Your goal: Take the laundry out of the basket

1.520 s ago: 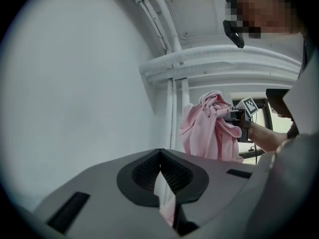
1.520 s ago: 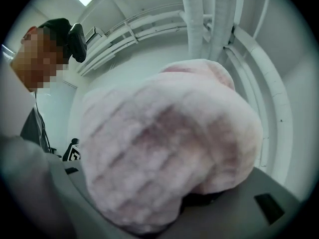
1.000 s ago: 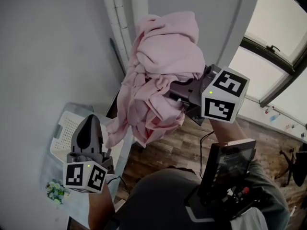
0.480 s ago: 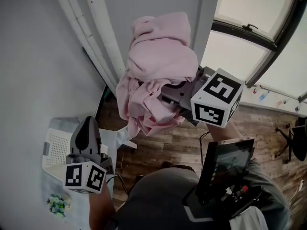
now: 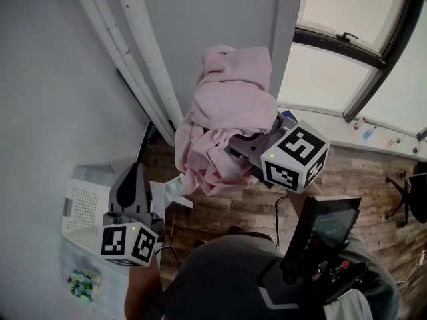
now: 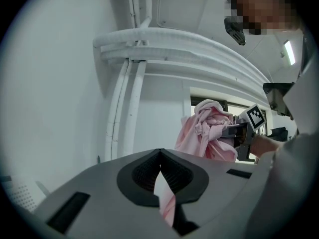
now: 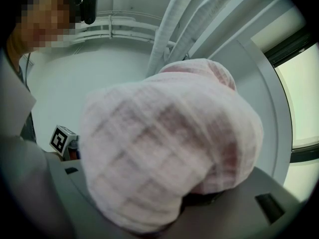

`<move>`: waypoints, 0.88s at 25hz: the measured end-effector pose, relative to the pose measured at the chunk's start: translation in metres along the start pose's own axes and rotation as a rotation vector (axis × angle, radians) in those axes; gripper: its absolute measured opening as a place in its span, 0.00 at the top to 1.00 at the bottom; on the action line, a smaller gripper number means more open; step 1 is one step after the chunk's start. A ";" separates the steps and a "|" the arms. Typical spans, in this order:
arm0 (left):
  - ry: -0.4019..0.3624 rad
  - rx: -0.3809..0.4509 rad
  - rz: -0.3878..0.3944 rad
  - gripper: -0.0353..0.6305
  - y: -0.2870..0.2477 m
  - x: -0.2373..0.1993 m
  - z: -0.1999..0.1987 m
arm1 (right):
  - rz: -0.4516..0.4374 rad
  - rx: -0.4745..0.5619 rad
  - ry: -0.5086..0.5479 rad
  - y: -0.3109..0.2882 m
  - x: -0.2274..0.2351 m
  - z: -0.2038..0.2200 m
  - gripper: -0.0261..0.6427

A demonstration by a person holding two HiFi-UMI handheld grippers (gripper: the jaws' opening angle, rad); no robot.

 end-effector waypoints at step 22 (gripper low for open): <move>0.006 -0.005 -0.049 0.94 0.017 -0.005 0.003 | -0.004 -0.035 -0.013 -0.007 -0.012 0.021 0.53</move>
Point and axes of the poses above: the fingertips, and each gripper's own axes: y backward along the fingers, x to its right, z out of its underside, the point moved 6 cm from there along y, backward along the fingers, and after that the axes turned 12 degrees about y, right-handed, at the moved point
